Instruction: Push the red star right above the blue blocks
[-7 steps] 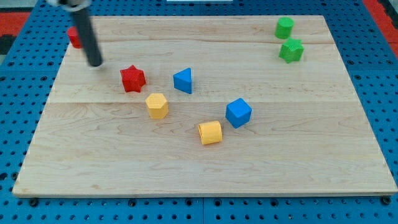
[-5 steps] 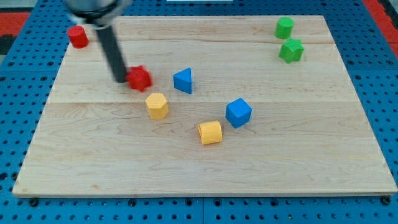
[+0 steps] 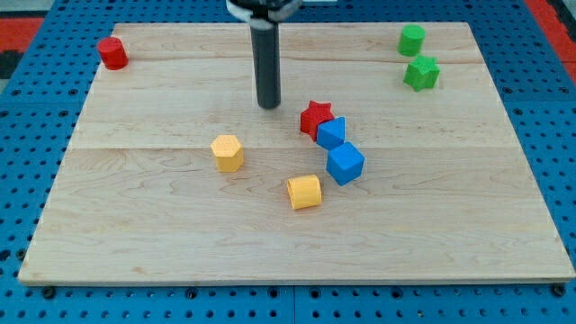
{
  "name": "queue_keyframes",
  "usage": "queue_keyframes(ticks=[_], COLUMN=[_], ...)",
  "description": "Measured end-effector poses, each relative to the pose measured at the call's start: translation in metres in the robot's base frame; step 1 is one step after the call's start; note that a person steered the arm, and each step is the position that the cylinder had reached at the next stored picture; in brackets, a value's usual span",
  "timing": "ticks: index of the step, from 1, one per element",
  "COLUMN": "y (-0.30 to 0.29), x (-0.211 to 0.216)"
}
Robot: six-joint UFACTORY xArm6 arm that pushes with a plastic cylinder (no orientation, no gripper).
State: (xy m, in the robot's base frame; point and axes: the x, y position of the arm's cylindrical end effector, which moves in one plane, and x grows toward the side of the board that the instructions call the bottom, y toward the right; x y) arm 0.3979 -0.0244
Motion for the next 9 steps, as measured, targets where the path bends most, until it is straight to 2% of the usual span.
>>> queue_keyframes(ticks=[1, 2, 3, 4, 5, 6, 7, 8, 9], y=[0.06, 0.12, 0.042, 0.018, 0.1, 0.185, 0.148, 0.078, 0.09], x=[0.022, -0.033, -0.034, -0.076, -0.103, -0.068, -0.078, -0.094, -0.056])
